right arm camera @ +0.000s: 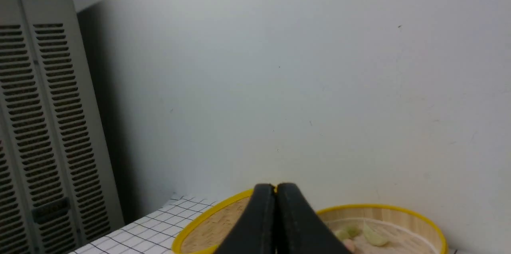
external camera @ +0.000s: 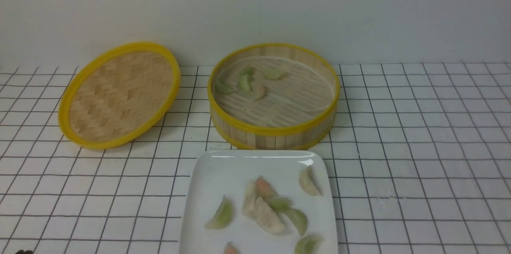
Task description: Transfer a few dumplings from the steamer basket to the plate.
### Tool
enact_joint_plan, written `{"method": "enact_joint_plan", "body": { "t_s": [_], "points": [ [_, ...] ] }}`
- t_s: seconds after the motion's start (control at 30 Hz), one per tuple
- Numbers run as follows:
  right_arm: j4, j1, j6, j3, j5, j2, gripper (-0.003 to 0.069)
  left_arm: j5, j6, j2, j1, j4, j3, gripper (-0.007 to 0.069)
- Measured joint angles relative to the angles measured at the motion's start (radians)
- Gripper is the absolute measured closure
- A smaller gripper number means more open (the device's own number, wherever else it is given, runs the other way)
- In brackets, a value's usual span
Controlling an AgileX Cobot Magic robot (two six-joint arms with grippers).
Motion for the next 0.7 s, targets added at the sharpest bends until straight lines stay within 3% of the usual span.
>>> {"method": "enact_joint_plan", "body": {
  "t_s": [0.23, 0.43, 0.5, 0.7],
  "points": [
    [-0.129, 0.0, -0.006, 0.0, 0.033, 0.001, 0.0669, 0.0, 0.0, 0.0, 0.0, 0.0, 0.0, 0.0631],
    [-0.145, -0.02, 0.004, 0.004, 0.163, 0.002, 0.0669, 0.0, 0.0, 0.0, 0.0, 0.0, 0.0, 0.0631],
    [-0.141, -0.094, 0.015, 0.018, 0.186, 0.002, 0.0669, 0.0, 0.0, 0.0, 0.0, 0.0, 0.0, 0.0631],
    [-0.115, -0.445, 0.062, 0.142, 0.207, 0.005, 0.0669, 0.0, 0.0, 0.0, 0.0, 0.0, 0.0, 0.0631]
  ]
}}
